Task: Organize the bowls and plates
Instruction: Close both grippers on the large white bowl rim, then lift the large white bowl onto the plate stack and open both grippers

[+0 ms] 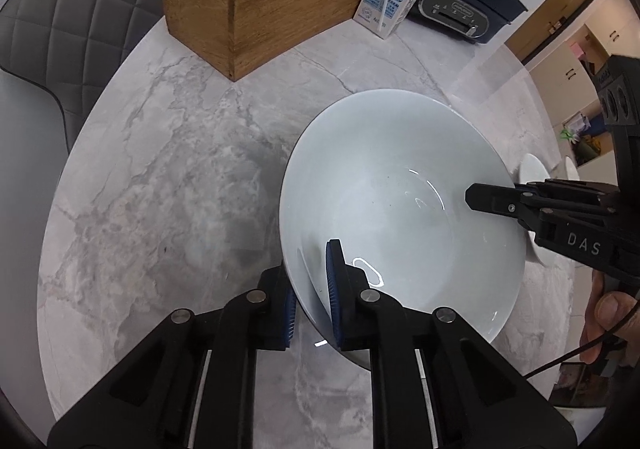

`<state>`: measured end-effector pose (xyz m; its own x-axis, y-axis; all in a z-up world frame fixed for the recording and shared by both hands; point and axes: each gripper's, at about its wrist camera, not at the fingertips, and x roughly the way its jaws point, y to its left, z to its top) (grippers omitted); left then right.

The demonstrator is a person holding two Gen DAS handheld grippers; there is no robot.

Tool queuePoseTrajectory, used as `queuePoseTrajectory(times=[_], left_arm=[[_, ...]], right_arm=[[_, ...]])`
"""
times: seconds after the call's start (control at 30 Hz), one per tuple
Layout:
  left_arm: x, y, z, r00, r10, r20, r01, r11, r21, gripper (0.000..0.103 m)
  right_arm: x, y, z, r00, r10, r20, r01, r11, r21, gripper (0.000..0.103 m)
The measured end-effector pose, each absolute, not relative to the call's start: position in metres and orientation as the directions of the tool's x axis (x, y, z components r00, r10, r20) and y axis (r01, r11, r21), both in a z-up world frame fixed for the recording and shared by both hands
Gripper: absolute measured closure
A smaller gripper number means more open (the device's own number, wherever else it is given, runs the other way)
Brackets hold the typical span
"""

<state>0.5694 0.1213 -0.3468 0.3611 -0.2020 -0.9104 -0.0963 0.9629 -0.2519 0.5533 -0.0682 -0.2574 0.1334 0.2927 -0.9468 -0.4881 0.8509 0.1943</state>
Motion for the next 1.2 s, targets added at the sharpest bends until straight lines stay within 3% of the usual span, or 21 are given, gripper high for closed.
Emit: queuePoseTrajectory(times=[0.33,0.6,1.2], left_arm=[[0.475,0.082,-0.328,0.354,-0.249,-0.901,-0.008,0.963,-0.269,0.091],[0.421,0.039,-0.349,0.294,-0.300,-0.908,0.024,0.952,-0.306,0.091],[0.414,0.023,-0.375,0.278,-0.266,-0.923,0.024,0.962,-0.271,0.090]], right_arm=[[0.449,-0.109,-0.231,0.198,0.320,-0.926,-0.467,0.862,0.198,0.092],[0.379,-0.161,-0.256,0.191,0.314,-0.930,-0.357,0.905,0.232,0.092],[0.355,-0.177,-0.279,0.184,0.312,-0.932,-0.342,0.909,0.237,0.088]])
